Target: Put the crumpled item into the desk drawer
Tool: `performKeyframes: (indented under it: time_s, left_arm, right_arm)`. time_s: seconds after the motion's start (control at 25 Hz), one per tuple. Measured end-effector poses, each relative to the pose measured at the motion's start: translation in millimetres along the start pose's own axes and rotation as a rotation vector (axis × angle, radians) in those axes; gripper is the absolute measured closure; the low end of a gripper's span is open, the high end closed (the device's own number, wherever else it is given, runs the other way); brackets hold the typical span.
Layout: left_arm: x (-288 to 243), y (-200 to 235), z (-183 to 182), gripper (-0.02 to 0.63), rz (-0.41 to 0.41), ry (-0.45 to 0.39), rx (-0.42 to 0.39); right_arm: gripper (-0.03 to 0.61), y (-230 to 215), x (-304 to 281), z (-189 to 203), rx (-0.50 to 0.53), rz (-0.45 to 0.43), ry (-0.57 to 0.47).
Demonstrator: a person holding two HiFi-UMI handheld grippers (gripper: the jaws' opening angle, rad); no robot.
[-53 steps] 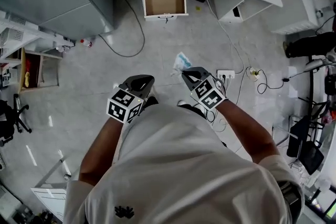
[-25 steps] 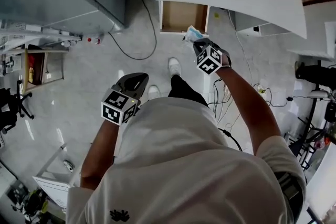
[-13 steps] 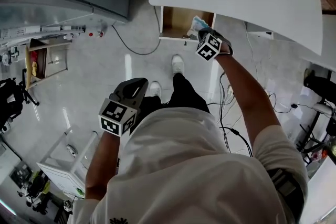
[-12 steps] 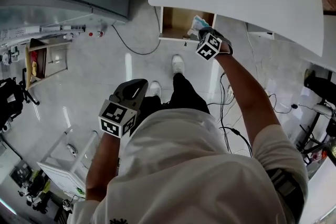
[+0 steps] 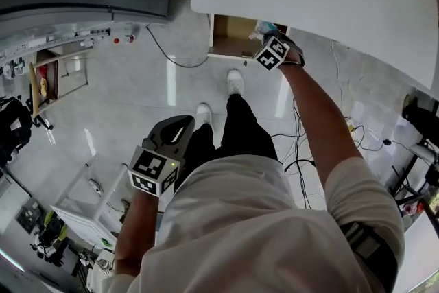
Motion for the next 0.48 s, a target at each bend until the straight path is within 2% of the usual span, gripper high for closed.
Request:
performKeyframes:
  time_s: [0.24,0.48]
  left_arm:
    - [-12.6,6.0,4.8,0.589,-0.025,0.018,0.04]
    - [-24.2,12.4,3.8,0.589,-0.03,0.021,0.048]
  right_arm:
    - [0.549,-14.5,-31.0,8.7,-0.033,-0.002,0.04]
    - [0.549,-18.1,-49.4,11.5,-0.01,-0.022,0.081]
Point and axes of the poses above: the fingertips, and each gripper's own axes: x backward along the fingers, y to its left, z out of its underside, the point moved 9 cm from there along x, backward along the fingers, and after that the axes turned 11 degrees about -y, right-handed, at the moved point
